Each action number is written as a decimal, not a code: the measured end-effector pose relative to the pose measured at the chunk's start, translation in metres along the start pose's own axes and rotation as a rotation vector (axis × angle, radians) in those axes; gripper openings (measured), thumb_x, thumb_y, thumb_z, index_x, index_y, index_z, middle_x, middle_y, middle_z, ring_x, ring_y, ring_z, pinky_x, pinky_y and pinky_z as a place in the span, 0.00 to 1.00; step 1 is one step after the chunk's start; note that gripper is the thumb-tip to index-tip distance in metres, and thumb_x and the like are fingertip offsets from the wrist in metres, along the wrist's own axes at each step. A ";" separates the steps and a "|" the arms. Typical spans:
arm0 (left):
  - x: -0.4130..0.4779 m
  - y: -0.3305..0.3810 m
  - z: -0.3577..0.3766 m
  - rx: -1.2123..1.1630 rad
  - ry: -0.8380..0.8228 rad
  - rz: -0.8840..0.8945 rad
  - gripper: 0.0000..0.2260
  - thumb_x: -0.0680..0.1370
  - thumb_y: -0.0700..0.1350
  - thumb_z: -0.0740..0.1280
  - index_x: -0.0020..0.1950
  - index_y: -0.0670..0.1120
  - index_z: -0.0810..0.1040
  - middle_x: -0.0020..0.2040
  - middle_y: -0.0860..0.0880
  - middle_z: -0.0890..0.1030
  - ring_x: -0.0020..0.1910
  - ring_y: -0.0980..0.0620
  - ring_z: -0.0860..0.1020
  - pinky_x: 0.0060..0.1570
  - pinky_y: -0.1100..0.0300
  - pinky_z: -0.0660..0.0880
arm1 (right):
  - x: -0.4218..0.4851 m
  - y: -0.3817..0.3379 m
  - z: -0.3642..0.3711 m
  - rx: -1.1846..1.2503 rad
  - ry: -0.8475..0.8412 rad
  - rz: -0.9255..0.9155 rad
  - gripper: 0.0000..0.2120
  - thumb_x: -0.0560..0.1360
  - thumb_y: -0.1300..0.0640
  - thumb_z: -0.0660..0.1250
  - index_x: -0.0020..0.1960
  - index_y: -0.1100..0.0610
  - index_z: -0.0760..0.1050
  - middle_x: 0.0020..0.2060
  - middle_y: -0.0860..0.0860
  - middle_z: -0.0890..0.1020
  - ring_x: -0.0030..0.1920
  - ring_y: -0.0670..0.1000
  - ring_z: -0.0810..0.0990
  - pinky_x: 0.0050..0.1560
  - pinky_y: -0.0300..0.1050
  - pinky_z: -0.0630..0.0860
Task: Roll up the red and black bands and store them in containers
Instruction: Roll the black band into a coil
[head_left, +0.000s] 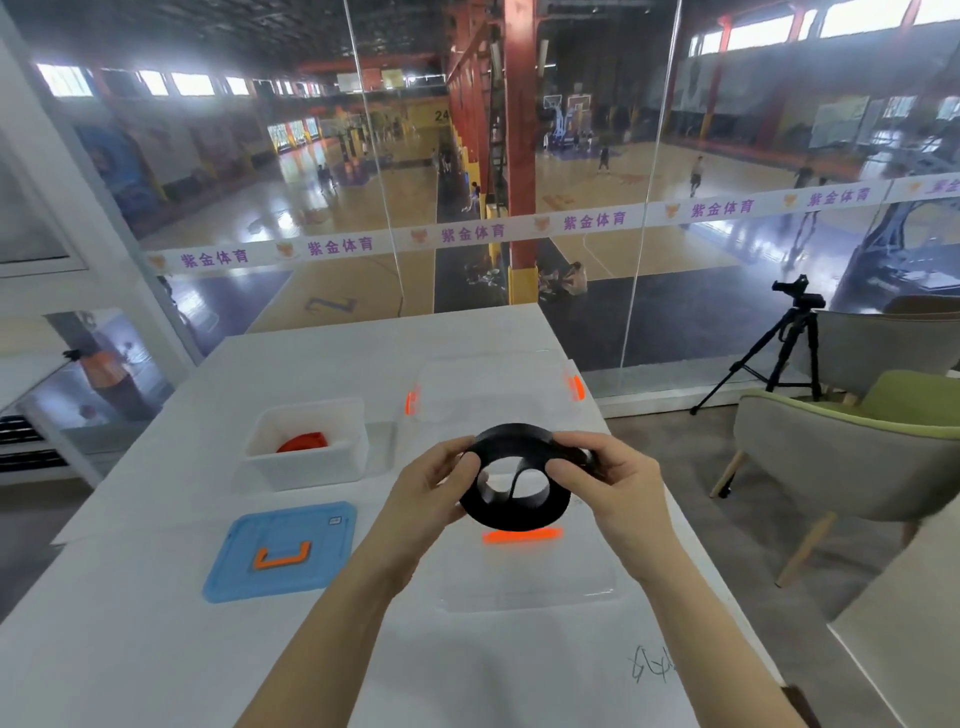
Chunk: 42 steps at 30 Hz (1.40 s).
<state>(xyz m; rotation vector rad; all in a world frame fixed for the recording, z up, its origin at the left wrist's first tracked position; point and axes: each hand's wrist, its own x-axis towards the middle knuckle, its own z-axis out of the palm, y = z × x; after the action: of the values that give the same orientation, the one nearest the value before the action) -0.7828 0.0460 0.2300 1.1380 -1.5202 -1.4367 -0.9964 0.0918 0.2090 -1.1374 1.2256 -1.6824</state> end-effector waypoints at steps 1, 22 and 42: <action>0.002 0.000 -0.007 0.044 0.010 0.012 0.12 0.83 0.50 0.66 0.66 0.57 0.80 0.58 0.53 0.85 0.59 0.52 0.84 0.63 0.47 0.80 | 0.001 0.003 0.008 -0.002 -0.030 0.007 0.14 0.73 0.70 0.77 0.52 0.53 0.87 0.46 0.52 0.89 0.47 0.53 0.87 0.52 0.43 0.83; 0.081 -0.015 -0.139 -0.209 -0.111 -0.194 0.07 0.81 0.42 0.71 0.57 0.42 0.83 0.54 0.36 0.85 0.57 0.40 0.84 0.53 0.48 0.83 | 0.072 0.030 0.135 -0.094 0.035 0.060 0.15 0.76 0.69 0.74 0.55 0.52 0.84 0.54 0.53 0.86 0.54 0.54 0.86 0.56 0.44 0.81; 0.207 -0.052 -0.127 -0.350 -0.049 -0.355 0.11 0.82 0.50 0.69 0.58 0.44 0.82 0.56 0.42 0.86 0.55 0.38 0.86 0.57 0.37 0.81 | 0.187 0.091 0.132 -0.145 0.100 0.159 0.08 0.80 0.66 0.71 0.55 0.55 0.82 0.51 0.56 0.87 0.50 0.54 0.87 0.56 0.53 0.83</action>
<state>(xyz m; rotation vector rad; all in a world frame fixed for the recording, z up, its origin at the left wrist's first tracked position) -0.7270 -0.1907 0.1784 1.1973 -1.0719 -1.8921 -0.9266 -0.1427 0.1831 -1.0212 1.4812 -1.5674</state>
